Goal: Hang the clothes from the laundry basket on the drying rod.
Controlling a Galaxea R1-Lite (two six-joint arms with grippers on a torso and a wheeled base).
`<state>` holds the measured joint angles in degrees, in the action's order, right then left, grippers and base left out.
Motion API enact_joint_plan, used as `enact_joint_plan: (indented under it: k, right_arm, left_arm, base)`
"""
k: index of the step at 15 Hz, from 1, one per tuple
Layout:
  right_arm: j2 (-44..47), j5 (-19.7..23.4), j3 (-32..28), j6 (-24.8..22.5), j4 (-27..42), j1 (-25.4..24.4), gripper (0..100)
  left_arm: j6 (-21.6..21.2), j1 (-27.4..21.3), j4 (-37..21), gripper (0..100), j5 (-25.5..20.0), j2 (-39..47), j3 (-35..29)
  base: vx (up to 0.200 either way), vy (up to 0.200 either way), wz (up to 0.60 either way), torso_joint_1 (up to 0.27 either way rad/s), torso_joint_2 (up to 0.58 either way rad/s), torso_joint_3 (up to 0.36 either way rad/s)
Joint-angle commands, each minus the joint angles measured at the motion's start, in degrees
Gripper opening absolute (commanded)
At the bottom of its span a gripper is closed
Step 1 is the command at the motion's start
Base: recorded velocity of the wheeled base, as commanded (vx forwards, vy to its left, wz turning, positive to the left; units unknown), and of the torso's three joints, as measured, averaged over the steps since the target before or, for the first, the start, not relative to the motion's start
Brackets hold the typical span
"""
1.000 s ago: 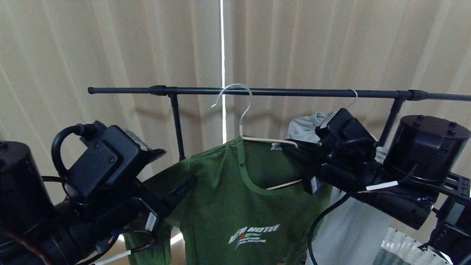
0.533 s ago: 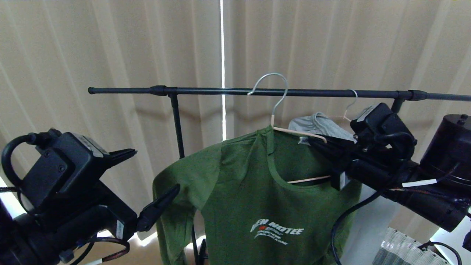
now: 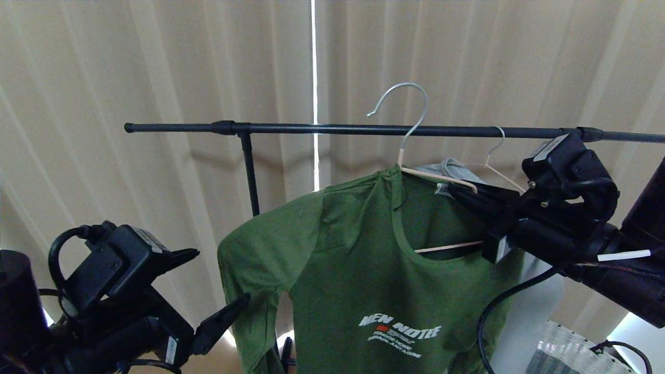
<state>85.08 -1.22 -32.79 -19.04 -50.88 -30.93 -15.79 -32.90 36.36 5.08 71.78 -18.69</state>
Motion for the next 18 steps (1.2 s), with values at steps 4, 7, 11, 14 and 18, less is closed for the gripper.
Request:
enact_joint_plan:
  k: [4, 7, 11, 14, 18]
  right_arm:
    - [-1.41, -0.10, 0.10, -0.03, 0.08, -0.10, 0]
    - [-2.20, -0.54, 0.19, -0.03, 0.43, -0.01, 0]
    - [-3.16, -0.54, 0.80, -0.12, 0.70, 0.25, 0]
    - [-3.25, -0.71, 1.24, -0.12, 0.70, 0.34, 0]
    - [-3.16, -4.32, 0.98, -0.12, 3.60, 0.34, 0]
  left_arm:
    - [-0.12, 2.76, 1.52, 0, -0.07, 4.95, -0.56]
    - [-0.39, 9.61, 1.52, 0, -0.07, 5.13, 0.67]
    - [-0.47, 14.18, 1.52, 0, -0.16, 1.70, 2.78]
    - [-0.39, 14.09, 1.52, 100, -0.16, 0.82, 2.78]
    - [-0.12, 14.09, 1.52, 100, -0.25, -5.24, 6.03]
  base:
    - [0.000, 0.000, 0.00, 0.000, 0.00, 0.000]
    - [0.000, 0.000, 0.00, 0.000, 0.00, 0.000]
    - [0.000, 0.000, 0.00, 0.000, 0.00, 0.000]
    - [0.000, 0.000, 0.00, 0.000, 0.00, 0.000]
    - [0.000, 0.000, 0.00, 0.000, 0.00, 0.000]
